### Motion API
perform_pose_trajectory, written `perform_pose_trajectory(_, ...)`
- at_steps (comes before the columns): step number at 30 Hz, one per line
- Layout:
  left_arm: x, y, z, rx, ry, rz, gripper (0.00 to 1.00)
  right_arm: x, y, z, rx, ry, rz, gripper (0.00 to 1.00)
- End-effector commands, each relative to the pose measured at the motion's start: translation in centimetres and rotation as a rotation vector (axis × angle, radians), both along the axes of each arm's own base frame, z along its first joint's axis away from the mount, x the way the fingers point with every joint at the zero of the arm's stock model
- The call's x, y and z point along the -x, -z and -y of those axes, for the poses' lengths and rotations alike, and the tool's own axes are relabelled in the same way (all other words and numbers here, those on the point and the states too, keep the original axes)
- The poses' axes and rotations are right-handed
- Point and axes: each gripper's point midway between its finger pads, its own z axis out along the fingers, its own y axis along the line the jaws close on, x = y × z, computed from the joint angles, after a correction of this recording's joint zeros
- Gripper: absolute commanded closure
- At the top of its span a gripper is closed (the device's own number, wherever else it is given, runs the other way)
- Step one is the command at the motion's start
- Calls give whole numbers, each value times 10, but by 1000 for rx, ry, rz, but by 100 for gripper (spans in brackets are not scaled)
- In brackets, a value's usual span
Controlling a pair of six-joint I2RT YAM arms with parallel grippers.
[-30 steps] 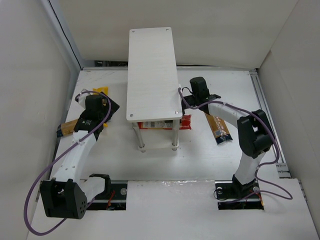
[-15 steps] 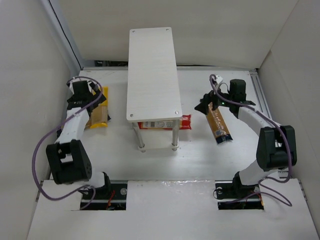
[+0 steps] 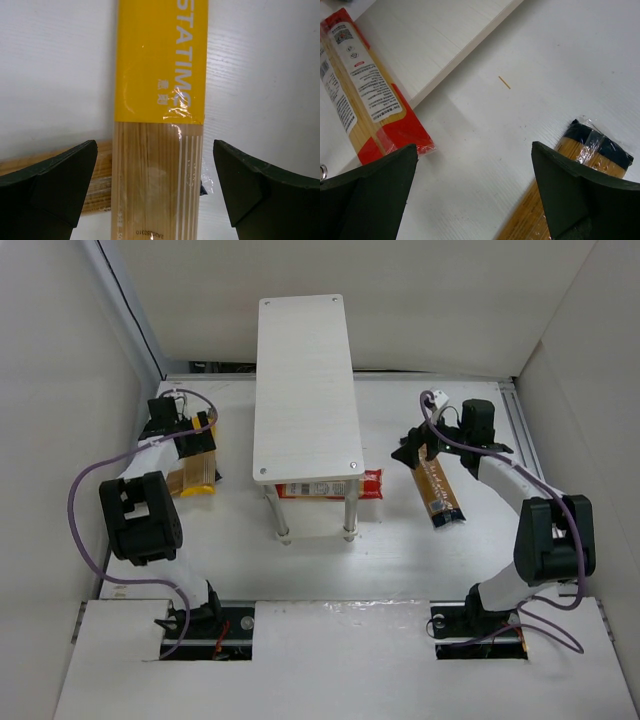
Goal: Place and organize the pasta boxes and bags onto the shelf
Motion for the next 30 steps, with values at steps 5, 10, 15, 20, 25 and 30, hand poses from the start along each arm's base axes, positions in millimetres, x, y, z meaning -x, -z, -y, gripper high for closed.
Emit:
perform_pose_trajectory(5, -7, 20, 5, -5, 96, -34, 0, -9, -24, -11, -5, -50, 100, 0)
perform_pose_trajectory(10, -15, 16, 18, 36, 168, 8, 0, -8, -24, -14, 0, -62, 107, 0)
perform_pose_trajectory(15, -26, 20, 17, 59, 174, -42, 0, -3, -26, -12, 5, -51, 115, 0)
perform_pose_trajectory(20, -28, 26, 13, 30, 152, -83, 12, 0, -32, -3, 12, -35, 142, 0)
perform_pose_trajectory(25, -19, 53, 21, -3, 125, -258, 27, 4, -33, -7, -3, -62, 141, 0)
perform_pose_trajectory(30, -30, 52, 19, -4, 95, -317, 67, 4, -42, -4, -8, -61, 177, 0)
